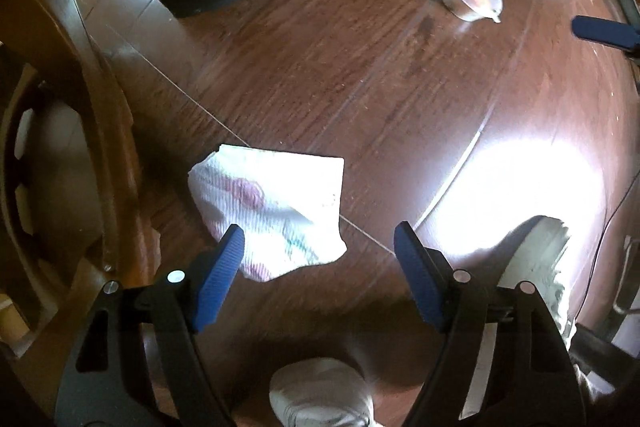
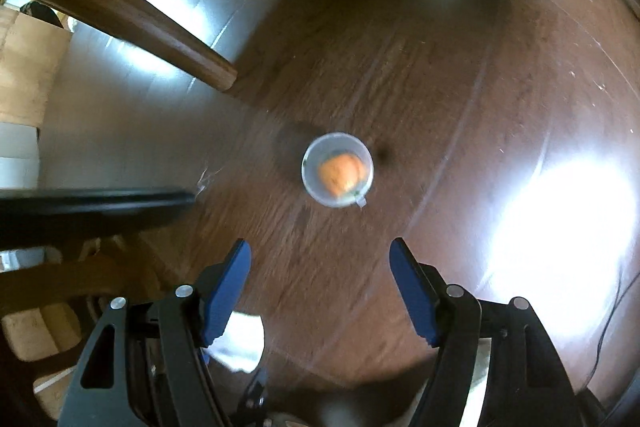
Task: Collect trash
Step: 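Grasp the white tissue with the left tool while the right tool grasps the clear cup, then lift the tissue and cup up toward the red basket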
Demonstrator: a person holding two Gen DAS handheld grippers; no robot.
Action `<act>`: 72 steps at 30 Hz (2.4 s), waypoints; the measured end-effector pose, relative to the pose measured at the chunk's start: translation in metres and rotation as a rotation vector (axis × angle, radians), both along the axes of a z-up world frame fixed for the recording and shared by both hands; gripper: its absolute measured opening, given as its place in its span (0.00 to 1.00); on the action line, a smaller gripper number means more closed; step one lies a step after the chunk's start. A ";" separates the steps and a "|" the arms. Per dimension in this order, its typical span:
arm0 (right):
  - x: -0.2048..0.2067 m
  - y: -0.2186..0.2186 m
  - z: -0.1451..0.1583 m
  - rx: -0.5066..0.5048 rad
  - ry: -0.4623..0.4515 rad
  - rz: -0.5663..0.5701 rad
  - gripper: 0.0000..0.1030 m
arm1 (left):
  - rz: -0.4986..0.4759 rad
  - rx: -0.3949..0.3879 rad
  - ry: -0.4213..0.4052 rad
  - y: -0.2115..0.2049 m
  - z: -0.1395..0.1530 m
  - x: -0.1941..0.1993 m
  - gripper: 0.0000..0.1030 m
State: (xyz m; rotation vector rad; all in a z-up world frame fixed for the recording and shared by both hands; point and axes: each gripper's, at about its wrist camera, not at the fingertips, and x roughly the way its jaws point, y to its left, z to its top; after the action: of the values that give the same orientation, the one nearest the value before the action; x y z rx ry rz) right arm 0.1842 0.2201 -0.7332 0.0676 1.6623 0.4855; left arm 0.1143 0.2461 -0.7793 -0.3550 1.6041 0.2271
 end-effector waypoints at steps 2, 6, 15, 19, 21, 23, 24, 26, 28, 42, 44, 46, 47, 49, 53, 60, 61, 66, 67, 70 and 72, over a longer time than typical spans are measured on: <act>0.005 0.008 -0.012 -0.024 -0.018 -0.002 0.68 | 0.010 -0.008 -0.008 0.003 -0.004 0.002 0.71; 0.016 0.020 -0.032 -0.044 -0.033 -0.009 0.68 | 0.014 -0.010 -0.015 0.007 -0.011 0.004 0.69; 0.023 0.035 -0.069 -0.117 -0.006 0.042 0.55 | 0.026 -0.020 0.003 0.010 -0.032 -0.002 0.64; 0.018 0.025 -0.069 -0.136 -0.025 0.047 0.55 | 0.022 -0.012 0.003 0.012 -0.036 -0.006 0.46; 0.015 0.021 -0.068 -0.143 -0.022 0.045 0.55 | 0.001 -0.050 -0.012 0.010 -0.033 -0.004 0.13; 0.008 0.012 -0.064 -0.142 -0.034 0.027 0.55 | 0.000 -0.104 -0.025 0.010 -0.029 -0.002 0.04; 0.005 0.006 -0.060 -0.132 -0.032 0.012 0.55 | -0.003 -0.100 -0.035 0.010 -0.024 -0.001 0.04; -0.001 -0.007 -0.053 -0.118 -0.020 -0.007 0.55 | -0.010 -0.115 -0.056 0.009 -0.013 0.000 0.03; -0.009 -0.020 -0.043 -0.112 -0.017 -0.009 0.55 | -0.029 -0.117 -0.069 0.009 -0.003 0.000 0.03; -0.049 -0.071 0.048 -0.138 -0.055 0.025 0.55 | -0.117 -0.103 -0.161 -0.006 0.058 -0.006 0.03; -0.045 -0.070 0.056 -0.143 -0.055 0.018 0.55 | -0.148 -0.096 -0.174 -0.005 0.073 -0.008 0.03; -0.047 -0.069 0.069 -0.143 -0.052 0.032 0.55 | -0.180 -0.091 -0.188 -0.009 0.082 -0.009 0.03; -0.050 -0.059 0.069 -0.141 -0.056 0.042 0.55 | -0.191 -0.093 -0.194 -0.010 0.092 -0.010 0.03; -0.057 -0.062 0.087 -0.135 -0.070 0.077 0.55 | -0.209 -0.093 -0.208 -0.010 0.115 -0.014 0.03; -0.073 -0.058 0.122 -0.126 -0.109 0.149 0.55 | -0.279 -0.044 -0.259 -0.017 0.162 -0.023 0.03; -0.105 -0.065 0.192 -0.097 -0.201 0.250 0.55 | -0.371 0.035 -0.339 -0.036 0.239 -0.049 0.03; -0.109 -0.068 0.202 -0.098 -0.214 0.260 0.55 | -0.382 0.042 -0.347 -0.038 0.248 -0.051 0.03; -0.129 -0.083 0.245 -0.113 -0.297 0.340 0.55 | -0.442 0.071 -0.401 -0.043 0.302 -0.066 0.03; -0.135 -0.084 0.254 -0.113 -0.313 0.361 0.55 | -0.451 0.076 -0.409 -0.044 0.309 -0.069 0.03; -0.146 -0.091 0.272 -0.108 -0.351 0.404 0.55 | -0.479 0.097 -0.438 -0.050 0.332 -0.076 0.03; -0.151 -0.096 0.282 -0.100 -0.367 0.417 0.55 | -0.489 0.112 -0.456 -0.052 0.348 -0.082 0.03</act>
State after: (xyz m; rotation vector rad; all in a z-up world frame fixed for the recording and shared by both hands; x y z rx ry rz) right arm 0.0337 0.1244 -0.4516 -0.4268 1.3340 0.6822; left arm 0.0326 0.1945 -0.4317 0.0778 1.1757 -0.1328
